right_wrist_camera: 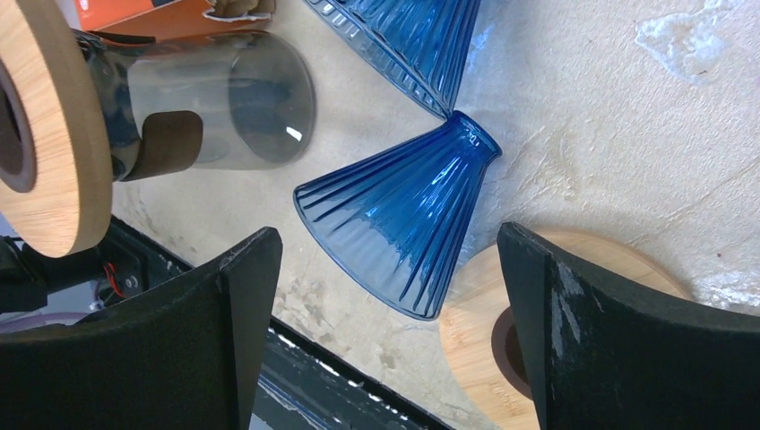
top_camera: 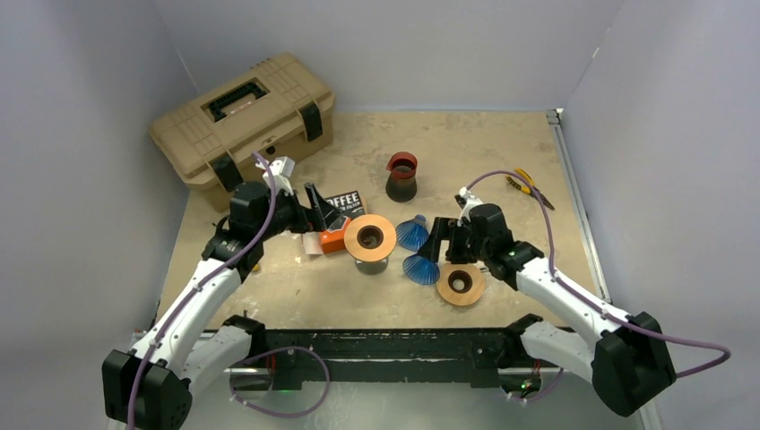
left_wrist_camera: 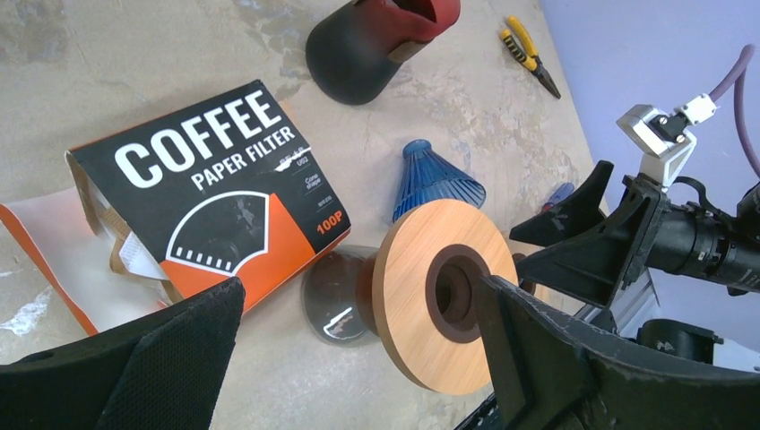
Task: Place the coffee filter in the dripper
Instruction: Pick up the coffee dripper from the center of the board.
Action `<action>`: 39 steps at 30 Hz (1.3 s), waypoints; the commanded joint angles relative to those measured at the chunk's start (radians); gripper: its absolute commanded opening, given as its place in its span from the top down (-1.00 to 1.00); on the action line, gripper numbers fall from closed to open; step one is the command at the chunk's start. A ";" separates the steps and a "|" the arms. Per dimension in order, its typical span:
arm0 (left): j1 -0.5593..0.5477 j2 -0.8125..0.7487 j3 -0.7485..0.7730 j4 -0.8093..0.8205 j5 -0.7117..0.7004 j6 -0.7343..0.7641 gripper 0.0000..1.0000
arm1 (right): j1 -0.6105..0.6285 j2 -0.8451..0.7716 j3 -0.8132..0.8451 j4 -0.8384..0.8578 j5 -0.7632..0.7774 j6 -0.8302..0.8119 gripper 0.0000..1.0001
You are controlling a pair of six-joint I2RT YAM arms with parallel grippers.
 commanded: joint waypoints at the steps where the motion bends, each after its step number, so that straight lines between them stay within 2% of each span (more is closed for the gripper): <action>1: 0.006 0.006 -0.031 0.081 0.032 -0.030 -0.99 | 0.004 0.020 0.013 0.038 -0.026 -0.038 -0.79; 4: 0.006 0.011 -0.039 0.082 0.029 -0.019 -0.99 | 0.005 0.040 0.008 0.047 -0.041 -0.044 -0.72; 13: 0.006 0.014 -0.055 0.076 -0.003 0.011 -0.99 | 0.028 0.070 -0.008 0.056 -0.023 -0.020 -0.68; 18: 0.006 0.031 -0.051 0.082 -0.023 0.021 -0.99 | 0.069 0.090 -0.003 0.086 0.005 -0.003 -0.52; 33: 0.006 0.048 -0.019 0.102 -0.015 0.000 -0.99 | 0.229 0.134 0.070 0.004 0.257 -0.019 -0.32; 39: 0.006 0.029 -0.020 0.093 -0.018 -0.008 -0.99 | 0.262 0.128 0.086 -0.015 0.311 -0.004 0.10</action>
